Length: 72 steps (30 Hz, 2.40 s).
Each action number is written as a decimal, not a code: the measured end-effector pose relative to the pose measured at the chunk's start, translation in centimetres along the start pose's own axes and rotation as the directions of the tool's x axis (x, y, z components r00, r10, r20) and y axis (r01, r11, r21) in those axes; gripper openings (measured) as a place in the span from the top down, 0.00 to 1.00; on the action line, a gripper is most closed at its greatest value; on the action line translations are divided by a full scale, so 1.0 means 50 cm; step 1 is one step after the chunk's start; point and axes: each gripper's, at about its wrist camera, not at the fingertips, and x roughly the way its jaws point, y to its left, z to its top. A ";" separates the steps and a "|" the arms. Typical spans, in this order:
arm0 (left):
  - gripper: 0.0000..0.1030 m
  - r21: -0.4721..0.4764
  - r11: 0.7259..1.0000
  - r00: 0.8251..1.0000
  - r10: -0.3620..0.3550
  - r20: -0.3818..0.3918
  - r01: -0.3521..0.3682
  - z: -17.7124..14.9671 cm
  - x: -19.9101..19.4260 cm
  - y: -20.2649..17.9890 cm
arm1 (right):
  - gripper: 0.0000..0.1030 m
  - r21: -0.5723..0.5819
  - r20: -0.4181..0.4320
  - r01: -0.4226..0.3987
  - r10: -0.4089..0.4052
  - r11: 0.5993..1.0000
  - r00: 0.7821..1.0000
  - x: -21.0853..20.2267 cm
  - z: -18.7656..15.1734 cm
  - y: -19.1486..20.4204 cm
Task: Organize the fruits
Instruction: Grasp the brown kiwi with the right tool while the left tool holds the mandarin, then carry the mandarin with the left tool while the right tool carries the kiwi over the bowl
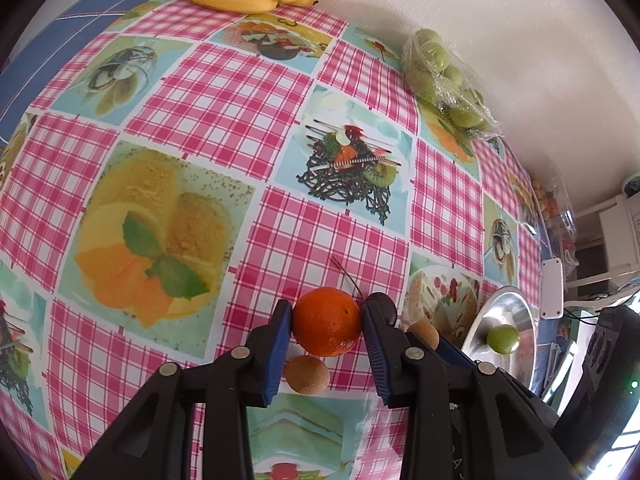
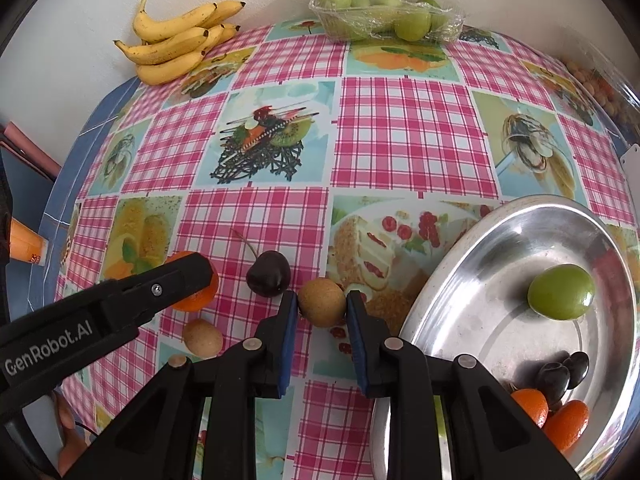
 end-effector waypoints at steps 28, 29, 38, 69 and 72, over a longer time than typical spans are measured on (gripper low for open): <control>0.63 -0.021 1.000 0.994 -0.008 0.106 0.011 -0.024 -0.094 0.000 | 0.75 0.031 0.050 -0.045 0.043 0.999 0.998 -0.113 -0.064 0.000; 0.63 -0.020 1.000 0.994 -0.006 0.105 0.009 -0.025 -0.094 -0.001 | 0.75 0.035 0.050 -0.045 0.043 0.998 0.998 -0.116 -0.068 -0.001; 0.63 -0.017 1.000 0.993 0.025 0.117 -0.023 -0.027 -0.096 -0.009 | 0.75 0.048 0.056 -0.050 0.048 0.998 0.997 -0.133 -0.084 -0.017; 0.63 0.288 0.958 0.999 0.000 0.043 -0.012 -0.128 -0.023 -0.239 | 0.75 0.355 0.078 0.040 -0.072 0.934 0.994 -0.177 -0.116 -0.292; 0.63 0.309 0.951 0.999 -0.005 0.033 -0.005 -0.135 -0.011 -0.256 | 0.75 0.379 0.078 0.041 -0.076 0.924 0.994 -0.178 -0.118 -0.313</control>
